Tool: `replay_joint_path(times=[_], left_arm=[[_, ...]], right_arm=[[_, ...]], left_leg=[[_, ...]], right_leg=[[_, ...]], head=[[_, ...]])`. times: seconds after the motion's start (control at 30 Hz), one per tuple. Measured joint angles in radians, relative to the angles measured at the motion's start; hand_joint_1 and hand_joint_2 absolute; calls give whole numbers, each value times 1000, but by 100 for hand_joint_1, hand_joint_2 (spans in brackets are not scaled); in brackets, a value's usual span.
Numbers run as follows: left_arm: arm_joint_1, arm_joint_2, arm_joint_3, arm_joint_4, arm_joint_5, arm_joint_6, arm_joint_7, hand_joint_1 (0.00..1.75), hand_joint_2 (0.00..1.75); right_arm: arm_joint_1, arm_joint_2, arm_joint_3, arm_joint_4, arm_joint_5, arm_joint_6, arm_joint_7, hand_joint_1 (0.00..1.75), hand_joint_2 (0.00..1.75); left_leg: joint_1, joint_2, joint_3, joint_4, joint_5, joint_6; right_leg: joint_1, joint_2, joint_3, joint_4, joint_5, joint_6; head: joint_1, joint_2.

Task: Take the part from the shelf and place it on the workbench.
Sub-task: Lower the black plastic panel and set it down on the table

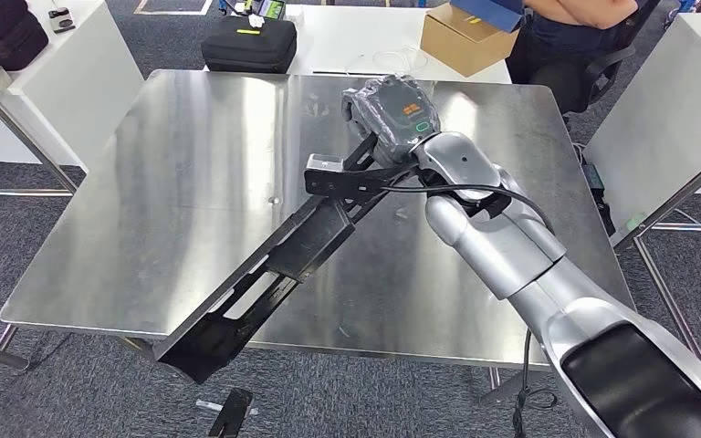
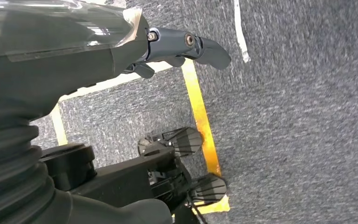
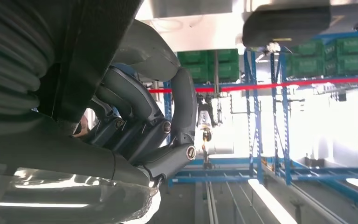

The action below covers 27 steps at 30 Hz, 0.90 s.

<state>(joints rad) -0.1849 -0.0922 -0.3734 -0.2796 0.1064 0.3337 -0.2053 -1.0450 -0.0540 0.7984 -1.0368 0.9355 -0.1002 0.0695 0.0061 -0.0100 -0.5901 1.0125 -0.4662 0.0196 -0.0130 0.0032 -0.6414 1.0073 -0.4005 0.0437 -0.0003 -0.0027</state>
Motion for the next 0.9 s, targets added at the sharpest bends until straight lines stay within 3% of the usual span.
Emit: replay_joint_path(times=[0.07,0.1,0.17,0.2,0.23,0.27,0.3,0.33,0.4,0.47,0.73,0.9], left_arm=[[-3,1,-6,-1,-2,-3,5,0,175],[-4,1,-9,-2,-3,-3,6,0,175],[-5,1,-13,-2,-7,-3,11,0,175],[-5,2,-14,-2,-9,-3,13,0,175],[-5,2,-17,-2,-11,-3,15,0,175],[-5,3,-19,-2,-12,-3,16,0,175],[-5,3,-21,-2,-12,-3,17,0,175],[-6,4,-23,-2,-13,-4,17,0,175],[-7,4,-26,-2,-15,-6,18,0,175],[-8,2,-33,-2,-19,-8,23,0,175],[-27,-17,-55,-5,-40,-7,64,0,175],[-40,-25,-69,-6,-53,-9,76,0,175]], right_arm=[[-8,21,7,14,-2,4,9,175,175],[-12,33,10,20,-3,4,13,175,175],[-18,55,17,36,-7,5,23,175,175],[-20,65,20,45,-9,5,29,175,175],[-21,74,23,53,-11,5,33,175,175],[-21,82,25,60,-12,5,36,175,175],[-23,90,27,65,-13,5,38,175,175],[-26,97,28,70,-15,5,40,175,175],[-37,108,29,81,-22,5,45,175,175],[-49,121,28,100,-34,8,54,175,175],[-105,189,18,209,-58,13,93,175,175],[-137,216,11,271,-54,5,114,175,175]], left_leg=[[4,2,-13,32,-19,-10],[5,3,-36,77,-41,-15],[6,4,-108,211,-92,-21],[7,4,-145,265,-105,-23],[7,5,-166,286,-99,-24],[8,6,-168,267,-73,-24],[11,7,-149,212,-34,-24],[13,8,-120,141,5,-23],[14,8,-69,36,45,-19],[11,5,-54,12,47,-15],[0,-1,-55,12,48,3],[-1,-1,-55,12,48,6]], right_leg=[[-5,1,9,-3,-3,-17],[-8,2,15,-5,-5,-24],[-6,3,22,-4,-11,-35],[-5,3,24,-4,-13,-38],[-4,3,26,-4,-16,-40],[-4,4,29,-3,-18,-40],[-4,4,32,-2,-22,-38],[-4,5,35,-1,-26,-34],[3,7,36,2,-33,-24],[11,8,34,4,-36,-21],[10,4,42,-11,-32,-17],[9,4,43,-13,-30,-14]], head=[[-2,0],[-3,0],[-5,0],[-4,0],[-4,0],[-5,0],[-5,0],[-5,0],[-4,0],[-3,0],[-1,0],[-1,0]])
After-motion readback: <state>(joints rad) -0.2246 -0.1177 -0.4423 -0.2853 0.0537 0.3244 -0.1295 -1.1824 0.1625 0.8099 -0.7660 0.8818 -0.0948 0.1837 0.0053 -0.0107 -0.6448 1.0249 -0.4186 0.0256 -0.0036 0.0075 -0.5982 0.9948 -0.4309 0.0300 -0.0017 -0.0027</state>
